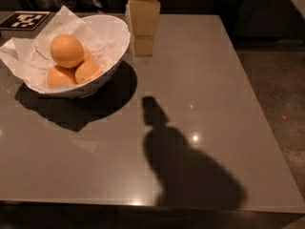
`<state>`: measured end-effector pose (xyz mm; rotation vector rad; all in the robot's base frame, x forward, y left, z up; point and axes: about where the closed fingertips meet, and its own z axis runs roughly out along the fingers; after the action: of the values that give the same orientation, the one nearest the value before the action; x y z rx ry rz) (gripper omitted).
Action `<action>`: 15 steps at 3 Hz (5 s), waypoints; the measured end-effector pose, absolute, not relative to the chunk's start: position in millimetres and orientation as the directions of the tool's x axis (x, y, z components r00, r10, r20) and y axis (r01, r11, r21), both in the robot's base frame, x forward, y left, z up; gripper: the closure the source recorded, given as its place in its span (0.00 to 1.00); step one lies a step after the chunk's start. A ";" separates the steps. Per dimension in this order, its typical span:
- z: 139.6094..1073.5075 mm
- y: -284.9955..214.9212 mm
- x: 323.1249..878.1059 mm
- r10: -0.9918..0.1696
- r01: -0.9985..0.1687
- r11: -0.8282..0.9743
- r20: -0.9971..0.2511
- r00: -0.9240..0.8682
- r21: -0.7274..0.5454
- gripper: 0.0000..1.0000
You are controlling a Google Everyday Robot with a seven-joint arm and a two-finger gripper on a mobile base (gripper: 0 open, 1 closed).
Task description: Pick orange from white bowl
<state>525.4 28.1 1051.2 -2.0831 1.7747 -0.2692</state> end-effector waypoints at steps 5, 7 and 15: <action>1029.9 167.8 591.3 -0.954 -0.877 -0.221 -0.094 0.286 -0.426 0.00; 1005.7 205.3 613.6 -0.943 -0.892 -0.259 -0.105 0.317 -0.371 0.22; 927.2 238.2 653.4 -0.940 -0.950 -0.230 -0.203 0.273 -0.210 0.34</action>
Offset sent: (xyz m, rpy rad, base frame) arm 0.0596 0.1262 -0.0315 -0.1194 0.0864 0.0481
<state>653.4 238.2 927.2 -2.2570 1.7349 0.0482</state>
